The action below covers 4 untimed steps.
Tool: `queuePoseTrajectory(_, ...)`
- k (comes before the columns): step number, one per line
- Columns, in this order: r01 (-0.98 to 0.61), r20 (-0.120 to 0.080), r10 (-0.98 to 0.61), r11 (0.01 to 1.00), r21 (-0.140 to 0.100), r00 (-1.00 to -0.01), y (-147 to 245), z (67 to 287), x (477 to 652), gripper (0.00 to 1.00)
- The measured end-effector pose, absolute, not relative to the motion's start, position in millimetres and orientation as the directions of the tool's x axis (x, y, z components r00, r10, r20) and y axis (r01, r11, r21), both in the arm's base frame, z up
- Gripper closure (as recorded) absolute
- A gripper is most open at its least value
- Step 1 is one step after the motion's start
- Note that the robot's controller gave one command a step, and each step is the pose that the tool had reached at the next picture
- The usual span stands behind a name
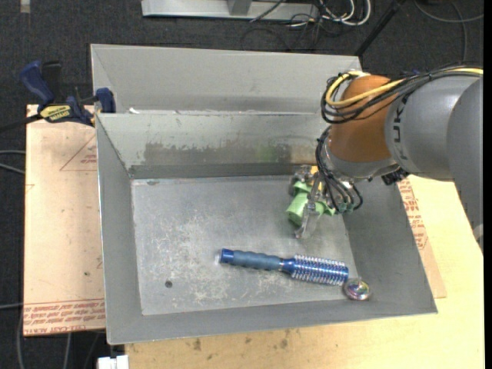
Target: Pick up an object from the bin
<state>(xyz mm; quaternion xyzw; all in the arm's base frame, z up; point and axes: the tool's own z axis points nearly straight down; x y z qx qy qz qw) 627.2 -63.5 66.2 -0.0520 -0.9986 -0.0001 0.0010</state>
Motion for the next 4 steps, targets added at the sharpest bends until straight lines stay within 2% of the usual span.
queuePoseTrajectory(1, 0.115, -0.005, 0.115, 0.993, 0.003, -0.993, -88, 102, 628.0, 0.00)
queuePoseTrajectory(2, -0.034, -0.002, -0.034, 0.999, 0.003, -0.999, -103, 103, 637.3, 0.00)
queuePoseTrajectory(3, -0.500, -0.002, -0.500, 0.866, 0.001, -0.866, -128, 69, 641.2, 0.00)
queuePoseTrajectory(4, -0.472, -0.007, -0.472, 0.882, 0.007, -0.882, -144, 70, 635.5, 0.00)
